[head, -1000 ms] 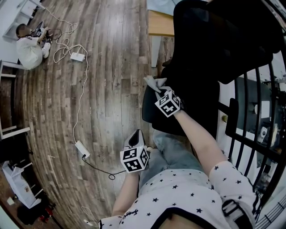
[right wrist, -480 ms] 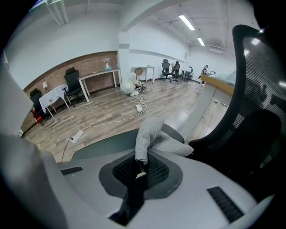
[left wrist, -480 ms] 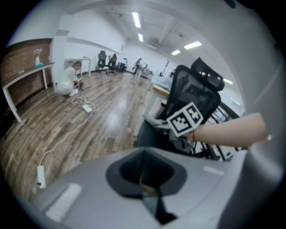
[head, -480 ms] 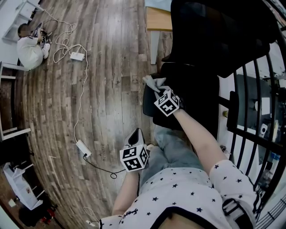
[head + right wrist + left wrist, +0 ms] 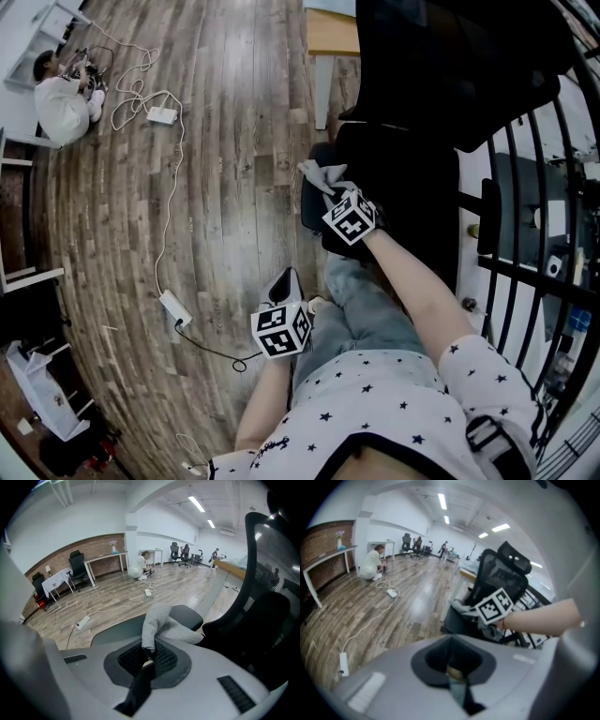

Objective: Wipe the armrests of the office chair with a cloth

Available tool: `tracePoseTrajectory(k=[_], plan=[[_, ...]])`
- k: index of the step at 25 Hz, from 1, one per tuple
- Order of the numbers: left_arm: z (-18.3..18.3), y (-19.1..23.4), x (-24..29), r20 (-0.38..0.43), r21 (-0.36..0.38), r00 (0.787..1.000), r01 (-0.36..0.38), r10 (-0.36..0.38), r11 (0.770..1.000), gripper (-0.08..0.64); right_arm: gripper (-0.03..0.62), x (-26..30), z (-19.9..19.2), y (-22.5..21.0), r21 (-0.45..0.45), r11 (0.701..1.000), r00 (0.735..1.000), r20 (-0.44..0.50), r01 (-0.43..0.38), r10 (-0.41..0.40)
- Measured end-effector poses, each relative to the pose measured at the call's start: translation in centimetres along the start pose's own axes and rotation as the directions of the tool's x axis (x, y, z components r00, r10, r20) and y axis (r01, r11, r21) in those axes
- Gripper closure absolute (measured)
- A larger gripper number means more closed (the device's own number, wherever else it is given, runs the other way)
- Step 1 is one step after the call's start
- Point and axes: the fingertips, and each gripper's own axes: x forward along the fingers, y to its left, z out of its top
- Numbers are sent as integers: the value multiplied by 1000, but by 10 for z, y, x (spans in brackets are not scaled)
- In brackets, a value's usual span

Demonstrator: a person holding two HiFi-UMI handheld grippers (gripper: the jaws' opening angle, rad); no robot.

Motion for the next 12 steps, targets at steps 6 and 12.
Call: tracePoseTrajectory(k=[6,12], plan=[[-13,3,-13,5,-1,1000,-1,1,1000,557,565,-6,-7,18,-10,1000,1000,-3,-9,9],[-24,1,-21,10,-1,1000,-3,3,1000,557,565,-11,-17,34,-19,1000,1000,-5,-22,22]])
